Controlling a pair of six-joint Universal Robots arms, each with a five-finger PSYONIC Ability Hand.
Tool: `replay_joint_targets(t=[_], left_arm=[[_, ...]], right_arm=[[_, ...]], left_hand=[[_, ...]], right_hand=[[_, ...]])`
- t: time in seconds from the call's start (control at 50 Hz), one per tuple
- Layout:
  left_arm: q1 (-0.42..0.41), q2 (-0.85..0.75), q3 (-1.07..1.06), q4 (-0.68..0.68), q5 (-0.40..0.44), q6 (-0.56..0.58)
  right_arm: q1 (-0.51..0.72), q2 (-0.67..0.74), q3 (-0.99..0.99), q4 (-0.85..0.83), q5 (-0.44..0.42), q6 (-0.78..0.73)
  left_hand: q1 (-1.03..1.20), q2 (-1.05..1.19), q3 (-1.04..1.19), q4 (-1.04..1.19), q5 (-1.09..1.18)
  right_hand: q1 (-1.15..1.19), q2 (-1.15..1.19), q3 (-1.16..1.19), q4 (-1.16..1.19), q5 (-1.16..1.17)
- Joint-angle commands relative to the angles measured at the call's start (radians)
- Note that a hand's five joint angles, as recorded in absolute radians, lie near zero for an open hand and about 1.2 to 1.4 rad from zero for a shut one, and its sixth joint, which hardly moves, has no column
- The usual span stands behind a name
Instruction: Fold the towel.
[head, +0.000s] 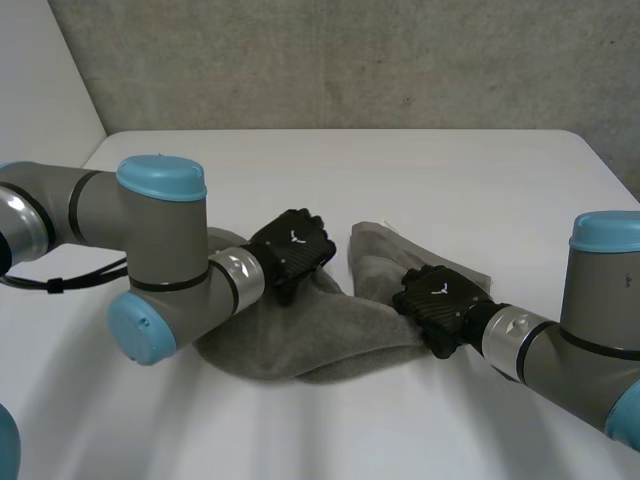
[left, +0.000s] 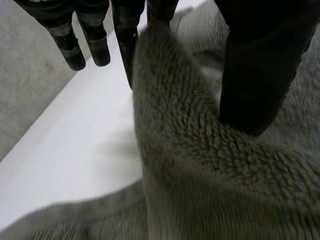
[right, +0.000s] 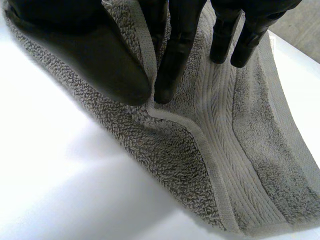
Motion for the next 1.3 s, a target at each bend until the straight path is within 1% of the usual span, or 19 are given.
replay_joint_targets(t=[0.02,0.06,0.12,0.36,0.46,0.5,0.58,0.68,0.72,0.74,0.78,0.8,0.9,0.94,1.0,1.04,1.06,1.16,1.3], left_arm=[[0.000,0.032,-0.036,-0.026,-0.131,0.094],[0.010,0.077,-0.074,-0.023,-0.193,0.105],[0.013,0.120,-0.118,-0.018,-0.232,0.104],[0.044,0.277,-0.287,-0.014,-0.266,0.104],[0.099,0.341,-0.352,0.008,-0.272,0.099],[0.170,0.366,-0.411,0.017,-0.290,0.097],[0.202,0.371,-0.456,0.020,-0.290,0.090],[0.181,0.434,-0.482,0.074,-0.252,0.018],[0.146,0.482,-0.482,0.147,-0.207,-0.046],[0.145,0.483,-0.482,0.147,-0.207,-0.047],[0.095,0.495,-0.454,0.186,-0.146,-0.071],[0.095,0.495,-0.454,0.186,-0.146,-0.071],[0.053,0.450,-0.368,0.163,-0.029,-0.056],[0.052,0.386,-0.310,0.092,0.038,-0.030],[0.052,0.360,-0.283,0.048,0.066,-0.007],[0.049,0.316,-0.249,-0.049,0.110,0.076],[0.049,0.315,-0.249,-0.049,0.110,0.076],[0.041,0.256,-0.238,-0.204,0.126,0.301],[0.041,0.230,-0.232,-0.198,0.118,0.361]], right_arm=[[-0.001,-0.005,0.001,0.023,0.007,-0.007],[-0.002,-0.008,0.003,0.044,0.004,-0.009],[-0.005,-0.024,0.006,0.089,-0.004,-0.009],[-0.056,-0.076,0.008,0.138,-0.027,-0.079],[-0.047,-0.074,0.018,0.142,-0.046,-0.079],[-0.045,-0.074,0.020,0.142,-0.046,-0.079],[-0.044,-0.074,0.020,0.142,-0.047,-0.079],[-0.044,-0.074,0.014,0.141,-0.047,-0.075],[-0.044,-0.074,0.014,0.141,-0.047,-0.075],[-0.044,-0.074,0.014,0.141,-0.047,-0.075],[-0.045,-0.074,0.021,0.139,-0.047,-0.073],[-0.045,-0.074,0.021,0.139,-0.047,-0.073],[-0.045,-0.071,0.031,0.135,-0.047,-0.073],[-0.048,-0.071,0.034,0.133,-0.046,-0.073],[-0.053,-0.071,0.034,0.133,-0.046,-0.073],[-0.054,-0.071,0.034,0.133,-0.046,-0.073],[-0.055,-0.071,0.034,0.133,-0.046,-0.073],[-0.058,-0.070,0.034,0.133,-0.046,-0.079],[-0.056,-0.067,0.035,0.133,-0.046,-0.082]], left_hand=[[0.097,0.101,-0.044,-0.052,0.096],[0.197,0.201,-0.044,-0.052,0.196],[0.212,0.216,-0.044,-0.052,0.211],[0.227,0.230,-0.044,-0.052,0.226],[0.227,0.230,-0.044,-0.052,0.226],[0.227,0.230,-0.044,-0.052,0.226],[0.221,0.224,-0.044,-0.052,0.220],[0.080,0.084,-0.044,-0.052,0.079],[-0.110,-0.107,-0.044,-0.052,-0.111],[-0.111,-0.107,-0.044,-0.052,-0.112],[-0.210,-0.207,-0.044,-0.052,-0.211],[-0.211,-0.207,-0.044,-0.052,-0.212],[-0.231,-0.228,-0.044,-0.052,-0.232],[-0.231,-0.228,-0.044,-0.052,-0.232],[-0.229,-0.225,-0.044,-0.052,-0.229],[-0.226,-0.222,-0.044,-0.052,-0.227],[-0.226,-0.222,-0.044,-0.052,-0.227],[-0.214,-0.210,-0.044,-0.052,-0.215],[-0.228,-0.225,-0.044,-0.052,-0.229]], right_hand=[[0.014,0.037,-0.006,-0.007,0.008],[0.029,0.051,-0.006,-0.007,0.023],[0.050,0.072,-0.006,-0.007,0.044],[0.073,0.096,-0.006,-0.007,0.067],[0.073,0.096,-0.006,-0.007,0.067],[0.073,0.096,-0.006,-0.007,0.067],[0.073,0.096,-0.006,-0.007,0.067],[0.073,0.096,-0.006,-0.007,0.067],[0.073,0.096,-0.006,-0.007,0.067],[0.073,0.096,-0.006,-0.007,0.067],[0.070,0.093,-0.006,-0.007,0.064],[0.070,0.093,-0.006,-0.007,0.064],[0.064,0.087,-0.006,-0.007,0.058],[0.061,0.084,-0.006,-0.007,0.055],[0.056,0.078,-0.006,-0.007,0.050],[0.053,0.075,-0.006,-0.007,0.047],[0.053,0.075,-0.006,-0.007,0.047],[0.044,0.066,-0.006,-0.007,0.038],[0.041,0.063,-0.006,-0.007,0.035]])
